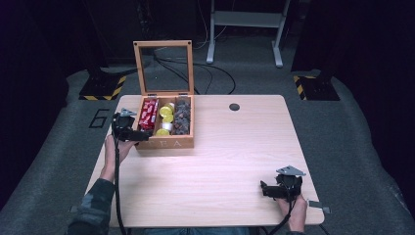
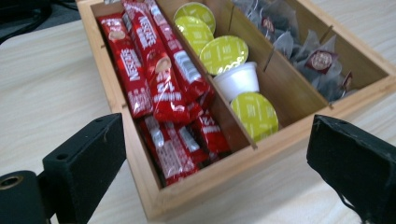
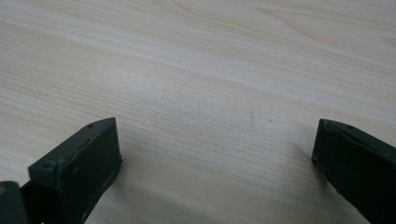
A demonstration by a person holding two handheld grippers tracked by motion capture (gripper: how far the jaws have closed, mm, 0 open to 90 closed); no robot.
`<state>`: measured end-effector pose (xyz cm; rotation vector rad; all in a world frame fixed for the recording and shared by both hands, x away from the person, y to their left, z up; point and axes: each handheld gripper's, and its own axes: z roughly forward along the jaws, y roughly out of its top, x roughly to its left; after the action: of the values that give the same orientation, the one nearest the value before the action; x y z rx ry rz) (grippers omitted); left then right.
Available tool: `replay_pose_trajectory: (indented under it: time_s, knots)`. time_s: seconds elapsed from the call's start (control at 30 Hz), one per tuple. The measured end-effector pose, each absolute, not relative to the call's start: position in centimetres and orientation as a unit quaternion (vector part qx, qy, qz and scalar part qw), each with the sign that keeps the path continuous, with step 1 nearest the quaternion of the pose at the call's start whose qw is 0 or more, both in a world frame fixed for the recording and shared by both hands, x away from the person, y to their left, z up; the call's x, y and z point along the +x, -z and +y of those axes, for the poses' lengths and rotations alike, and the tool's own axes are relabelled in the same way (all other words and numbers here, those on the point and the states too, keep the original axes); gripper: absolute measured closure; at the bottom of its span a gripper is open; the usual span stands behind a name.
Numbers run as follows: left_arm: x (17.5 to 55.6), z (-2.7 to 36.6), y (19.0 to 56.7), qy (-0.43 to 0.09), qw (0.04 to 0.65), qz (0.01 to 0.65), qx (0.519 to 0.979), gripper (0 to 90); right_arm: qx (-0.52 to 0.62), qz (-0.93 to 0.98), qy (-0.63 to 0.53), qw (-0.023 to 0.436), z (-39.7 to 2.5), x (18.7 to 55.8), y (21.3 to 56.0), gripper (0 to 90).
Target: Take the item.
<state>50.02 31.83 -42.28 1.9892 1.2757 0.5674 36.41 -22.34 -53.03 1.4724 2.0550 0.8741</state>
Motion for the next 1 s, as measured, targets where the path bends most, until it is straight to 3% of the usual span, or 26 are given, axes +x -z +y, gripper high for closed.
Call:
replay_pose_trajectory:
  time_s: [0.3, 0.6, 0.63, 1.0]
  knots:
    - [52.3, 31.9, 41.5, -0.227, 0.371, 0.494, 0.752, 11.1, 0.535, 0.748, -0.318, 0.231, -22.3, 36.4, 53.0, 0.3]
    - [54.3, 31.8, 41.9, -0.226, 0.351, 0.505, 0.756, 31.1, 0.535, 0.748, -0.318, 0.231, -22.3, 36.4, 53.0, 0.4]
    - [54.5, 31.8, 42.1, -0.228, 0.344, 0.506, 0.758, 36.6, 0.535, 0.748, -0.318, 0.231, -22.3, 36.4, 53.0, 0.4]
    - [56.1, 31.2, 43.4, -0.232, 0.294, 0.512, 0.773, 56.3, 0.533, 0.75, -0.319, 0.23, -22.4, 36.4, 53.0, 1.3]
